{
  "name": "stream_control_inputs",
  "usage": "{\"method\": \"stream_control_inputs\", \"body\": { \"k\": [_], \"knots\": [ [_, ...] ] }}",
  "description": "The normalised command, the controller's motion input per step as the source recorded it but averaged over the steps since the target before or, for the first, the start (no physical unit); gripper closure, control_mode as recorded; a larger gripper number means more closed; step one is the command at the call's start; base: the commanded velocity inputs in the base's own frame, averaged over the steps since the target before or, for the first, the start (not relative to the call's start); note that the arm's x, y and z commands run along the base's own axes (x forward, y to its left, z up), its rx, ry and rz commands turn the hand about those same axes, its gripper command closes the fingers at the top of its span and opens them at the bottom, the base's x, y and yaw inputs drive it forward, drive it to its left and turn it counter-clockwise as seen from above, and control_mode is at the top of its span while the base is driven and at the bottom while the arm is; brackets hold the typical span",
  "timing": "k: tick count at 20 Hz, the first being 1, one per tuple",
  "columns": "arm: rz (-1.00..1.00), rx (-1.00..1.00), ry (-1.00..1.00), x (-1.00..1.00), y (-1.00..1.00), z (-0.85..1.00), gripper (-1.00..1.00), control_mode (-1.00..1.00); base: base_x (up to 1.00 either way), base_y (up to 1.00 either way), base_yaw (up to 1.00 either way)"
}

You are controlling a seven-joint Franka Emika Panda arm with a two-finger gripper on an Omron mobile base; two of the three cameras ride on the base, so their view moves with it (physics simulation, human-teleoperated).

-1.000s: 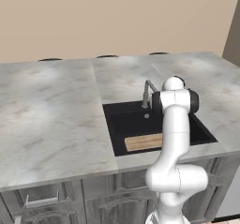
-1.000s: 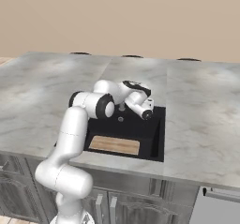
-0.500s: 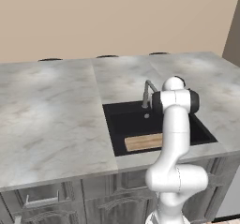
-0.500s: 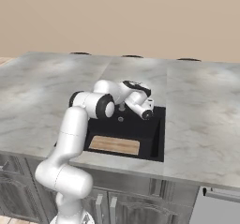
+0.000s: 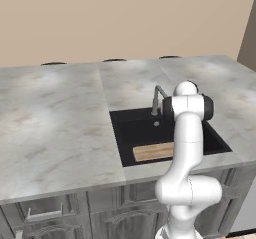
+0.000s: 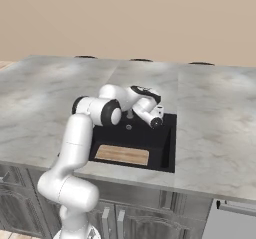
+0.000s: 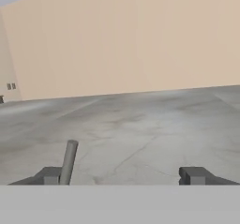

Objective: Turn on the sink faucet with hot water and rinse the cutting board for ten seconds, then turn off the faucet. Push the cutting board to reach the water if necessary.

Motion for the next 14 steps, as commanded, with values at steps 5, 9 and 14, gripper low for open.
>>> {"method": "stream_control_inputs", "body": {
  "k": [5,9,14],
  "knots": [
    [0.00,0.00,0.00,-0.32,-0.36,0.00,-1.00,-1.00,0.00,0.00,0.00],
    [0.00,0.00,0.00,-0.42,-0.40,0.00,-1.00,-1.00,0.00,0.00,0.00],
    [0.00,0.00,0.00,-0.47,-0.43,0.00,-1.00,-1.00,0.00,0.00,0.00]
  ]
}}
